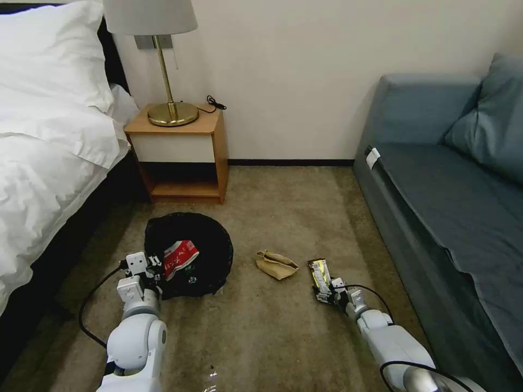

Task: Pick up the trash bin, then pick up the garbage on the floor and place it into the trash bin.

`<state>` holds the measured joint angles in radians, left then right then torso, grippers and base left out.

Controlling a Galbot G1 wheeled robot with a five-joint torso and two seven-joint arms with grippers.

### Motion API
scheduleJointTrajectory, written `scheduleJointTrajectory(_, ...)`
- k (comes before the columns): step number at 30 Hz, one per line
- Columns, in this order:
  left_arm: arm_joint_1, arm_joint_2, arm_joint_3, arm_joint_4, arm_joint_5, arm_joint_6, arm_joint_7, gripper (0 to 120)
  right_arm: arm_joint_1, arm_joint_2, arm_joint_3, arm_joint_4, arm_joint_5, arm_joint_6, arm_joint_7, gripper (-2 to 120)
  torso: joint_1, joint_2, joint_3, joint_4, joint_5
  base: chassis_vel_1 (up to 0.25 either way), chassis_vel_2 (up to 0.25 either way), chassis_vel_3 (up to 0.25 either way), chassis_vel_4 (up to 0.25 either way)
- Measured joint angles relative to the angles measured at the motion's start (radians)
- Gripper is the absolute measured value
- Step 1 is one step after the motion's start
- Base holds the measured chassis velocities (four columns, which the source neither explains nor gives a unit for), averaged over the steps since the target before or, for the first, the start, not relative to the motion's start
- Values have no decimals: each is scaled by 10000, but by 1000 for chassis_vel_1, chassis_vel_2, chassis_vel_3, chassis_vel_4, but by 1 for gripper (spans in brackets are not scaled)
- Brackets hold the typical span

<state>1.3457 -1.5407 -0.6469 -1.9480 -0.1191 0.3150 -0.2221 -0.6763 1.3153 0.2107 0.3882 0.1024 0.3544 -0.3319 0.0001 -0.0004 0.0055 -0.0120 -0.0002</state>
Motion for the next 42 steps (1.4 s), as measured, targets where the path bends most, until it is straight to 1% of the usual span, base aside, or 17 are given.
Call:
scheduleJointTrajectory(1, 0, 0, 0, 0, 0, 0, 0, 3, 0, 0, 0, 0, 0, 0, 0, 73, 0, 0, 0, 0, 0, 0, 0, 0, 0)
scheduleJointTrajectory(5, -33, 16, -7, 15, -12, -1, -6, 3, 26, 19, 113, -36, -35, 47, 0, 54, 0, 0, 0, 2, 2, 0, 0, 0, 0)
scheduleJointTrajectory(8, -44, 20, -7, 25, -18, -1, -6, 3, 39, 11, 130, -37, -35, 48, 8, 48, 0, 0, 1, 0, 0, 0, 0, 0, 0)
scheduleJointTrajectory(10, -58, 12, -4, 59, -23, -1, -8, 3, 45, -9, 146, -37, -24, 56, 19, 34, 0, 0, 1, 0, 0, 0, 0, 0, 0)
scheduleJointTrajectory(13, -59, 7, 1, 72, -23, -1, -8, 3, 45, -15, 151, -37, -20, 60, 21, 29, 0, 0, 0, 0, 0, 0, 0, 0, 0)
scheduleJointTrajectory(16, -75, -2, 1, 95, -23, -1, -11, 3, 47, -19, 169, -52, -6, 74, 30, 19, 0, 0, 0, -1, -1, 0, 0, 0, 0)
scheduleJointTrajectory(17, -88, -6, 2, 98, -24, -2, -15, 3, 46, -18, 186, -57, -1, 76, 35, 13, 0, -1, 1, -1, -1, 0, 0, 0, 0)
scheduleJointTrajectory(18, -88, -6, 2, 98, -24, -2, -15, 3, 46, -18, 186, -57, -1, 76, 35, 13, 0, -1, 1, -1, -1, 0, 0, 0, 0)
scheduleJointTrajectory(20, -96, -8, 11, 98, -24, -2, -21, 3, 45, -12, 200, -57, 5, 79, 43, 1, 0, 0, 1, -1, 0, 0, 0, 0, 0)
scheduleJointTrajectory(34, -72, -8, 3, 101, -26, -11, -35, 3, 37, 7, 250, 13, 77, 340, 114, 0, 0, 0, 1, -2, 1, 0, 0, 0, 0)
scheduleJointTrajectory(36, -80, -16, 21, 138, -27, -16, -38, 3, 14, 9, 201, 511, 238, 574, 214, 0, 0, -1, 1, -2, 2, 0, 0, 0, 0)
scheduleJointTrajectory(37, -98, -30, 50, 178, -27, -19, -38, 3, -49, -32, 23, 1196, 447, 741, 285, 0, 0, -1, 1, 0, 0, 0, 0, 0, 0)
scheduleJointTrajectory(38, -98, -30, 50, 178, -27, -19, -38, 3, -49, -32, 23, 1196, 447, 741, 285, 0, 0, -1, 1, 0, 0, 0, 0, 0, 0)
scheduleJointTrajectory(39, -110, -33, 69, 209, -24, -24, -38, 3, -144, -101, -206, 1821, 691, 768, 352, 0, 0, 0, 1, 0, 0, 0, 0, 0, 0)
scheduleJointTrajectory(40, -110, -33, 69, 209, -24, -24, -38, 3, -144, -101, -206, 1821, 691, 768, 352, 0, 0, 0, 1, 0, 0, 0, 0, 0, 0)
scheduleJointTrajectory(41, -118, -34, 99, 259, -11, -42, -52, 3, -288, -204, -630, 2747, 1115, 770, 502, 0, 0, -1, 1, -2, -2, 0, 0, 0, 0)
scheduleJointTrajectory(42, -118, -34, 99, 259, -11, -42, -52, 3, -288, -204, -630, 2747, 1115, 770, 502, 0, 0, -1, 1, -2, -2, 0, 0, 0, 0)
